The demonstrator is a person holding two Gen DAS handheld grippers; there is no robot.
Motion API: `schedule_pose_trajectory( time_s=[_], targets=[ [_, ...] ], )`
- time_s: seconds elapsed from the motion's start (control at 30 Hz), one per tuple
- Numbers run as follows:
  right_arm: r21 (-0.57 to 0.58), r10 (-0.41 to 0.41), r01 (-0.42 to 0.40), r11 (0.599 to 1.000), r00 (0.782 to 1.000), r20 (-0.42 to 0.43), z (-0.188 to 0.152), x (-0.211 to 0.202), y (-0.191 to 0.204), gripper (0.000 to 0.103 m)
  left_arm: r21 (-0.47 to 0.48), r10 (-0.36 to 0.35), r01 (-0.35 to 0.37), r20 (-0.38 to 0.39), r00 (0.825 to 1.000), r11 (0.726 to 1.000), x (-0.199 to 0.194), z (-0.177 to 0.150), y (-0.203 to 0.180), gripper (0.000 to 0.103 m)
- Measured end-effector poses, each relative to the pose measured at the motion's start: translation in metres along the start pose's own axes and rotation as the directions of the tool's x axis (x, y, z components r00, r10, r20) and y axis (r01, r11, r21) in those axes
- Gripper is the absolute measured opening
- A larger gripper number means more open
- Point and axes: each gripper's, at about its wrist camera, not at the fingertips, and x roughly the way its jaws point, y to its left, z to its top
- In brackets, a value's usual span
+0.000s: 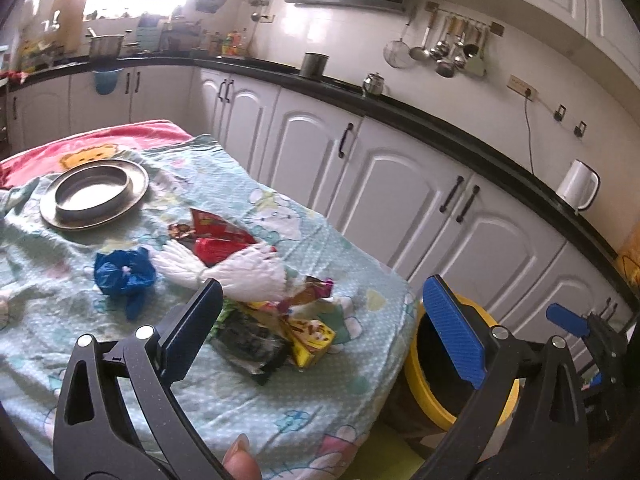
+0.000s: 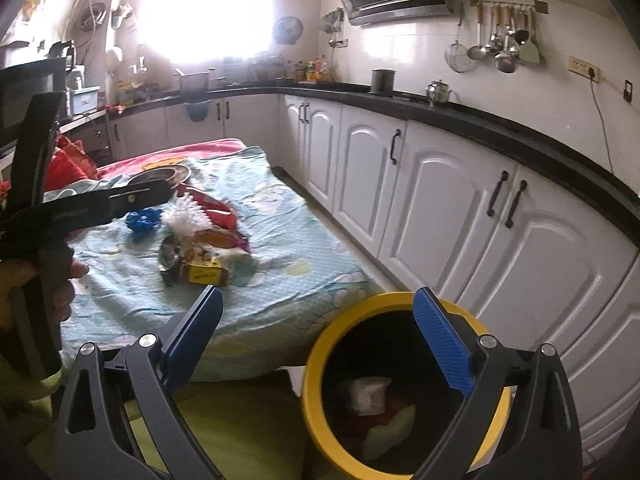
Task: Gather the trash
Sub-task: 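Move the left gripper to the white plastic strip bundle while the right approaches the yellow box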
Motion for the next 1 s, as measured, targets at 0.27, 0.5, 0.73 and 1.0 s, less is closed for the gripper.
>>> schedule_pose_trajectory(
  time_s=[0.27, 0.5, 0.73, 1.0],
  targets=[
    [0.021, 0.087, -0.086, 0.996, 0.996, -0.028, 0.009, 0.014, 0.021, 0.093, -0.054, 0.039, -0.038, 0.021, 0.999, 0.998, -0.008, 0.006, 0.026, 0.092],
    [0.019, 0.138, -0.137, 0.990, 0.989, -0.048, 0.016, 0.027, 0.037, 0.093, -0.100, 0.070, -0.067, 0.029, 0.997, 0.993, -0.011, 0.009, 0.046, 0.092],
    [-0.006, 0.182, -0.183, 0.983, 0.981, -0.067, 0.022, 0.040, 0.058, 0.093, -0.136, 0.105, -0.100, 0.030, 0.994, 0.986, -0.011, 0.010, 0.064, 0.092],
    [-0.028, 0.217, -0.221, 0.975, 0.971, -0.102, 0.024, 0.065, 0.071, 0.093, -0.188, 0.135, -0.132, 0.003, 0.991, 0.973, -0.007, 0.006, 0.086, 0.092]
  ],
)
